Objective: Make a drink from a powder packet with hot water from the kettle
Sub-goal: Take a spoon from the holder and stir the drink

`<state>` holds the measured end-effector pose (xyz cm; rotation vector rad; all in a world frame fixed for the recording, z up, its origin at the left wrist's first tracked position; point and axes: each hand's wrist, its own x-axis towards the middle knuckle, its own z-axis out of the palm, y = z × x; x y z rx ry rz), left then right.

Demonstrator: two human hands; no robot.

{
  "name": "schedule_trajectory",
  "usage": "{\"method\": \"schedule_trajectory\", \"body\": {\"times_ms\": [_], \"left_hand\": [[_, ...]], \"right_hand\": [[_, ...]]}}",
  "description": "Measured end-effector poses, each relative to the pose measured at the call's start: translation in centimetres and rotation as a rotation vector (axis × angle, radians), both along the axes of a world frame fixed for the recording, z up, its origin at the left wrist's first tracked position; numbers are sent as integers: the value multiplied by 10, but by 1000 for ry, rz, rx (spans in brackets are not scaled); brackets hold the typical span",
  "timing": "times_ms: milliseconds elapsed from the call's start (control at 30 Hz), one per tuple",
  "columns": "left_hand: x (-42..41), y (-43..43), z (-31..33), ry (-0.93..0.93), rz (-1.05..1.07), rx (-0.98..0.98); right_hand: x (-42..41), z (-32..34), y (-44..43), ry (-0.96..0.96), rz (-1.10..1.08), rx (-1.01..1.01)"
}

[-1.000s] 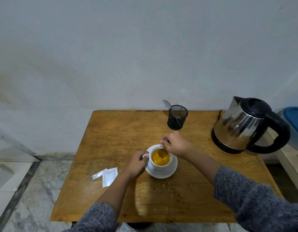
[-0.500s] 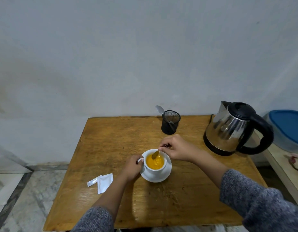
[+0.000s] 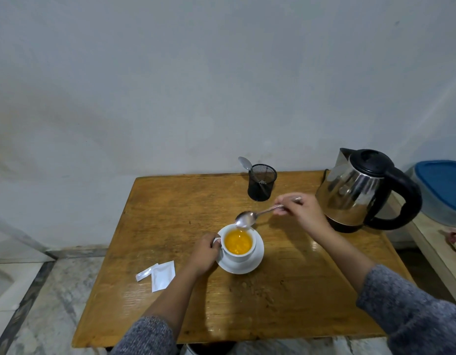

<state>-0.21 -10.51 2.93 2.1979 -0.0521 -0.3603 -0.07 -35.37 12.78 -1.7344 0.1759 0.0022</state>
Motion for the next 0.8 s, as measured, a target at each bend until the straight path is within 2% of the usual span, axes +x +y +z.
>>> {"method": "schedule_trajectory", "body": {"times_ms": [133,233,267,400,533,700,800], "left_hand": [[-3,-1,-3,-11,39,-17],[-6,-4,-12,14,90,-78],[-7,-5,-15,21,104,-83],[-8,-7,-18,31,137,-88],[-9,-7,-18,33,124,-91],[-10,-7,-17,39,120,-90],[-10,-8,-19,29,135,-74]], "right_hand": [[-19,-26,-24,106,-347,323],[-32,-49,-31,233,-615,457],[-34,-58,-31,291,-656,447],[-41,-81,-22,455,-577,323],[-47,-90,-8,545,-420,-157],[-53,-101,7,576,-189,-415],[-57,-110,11,528,-28,-535]]}}
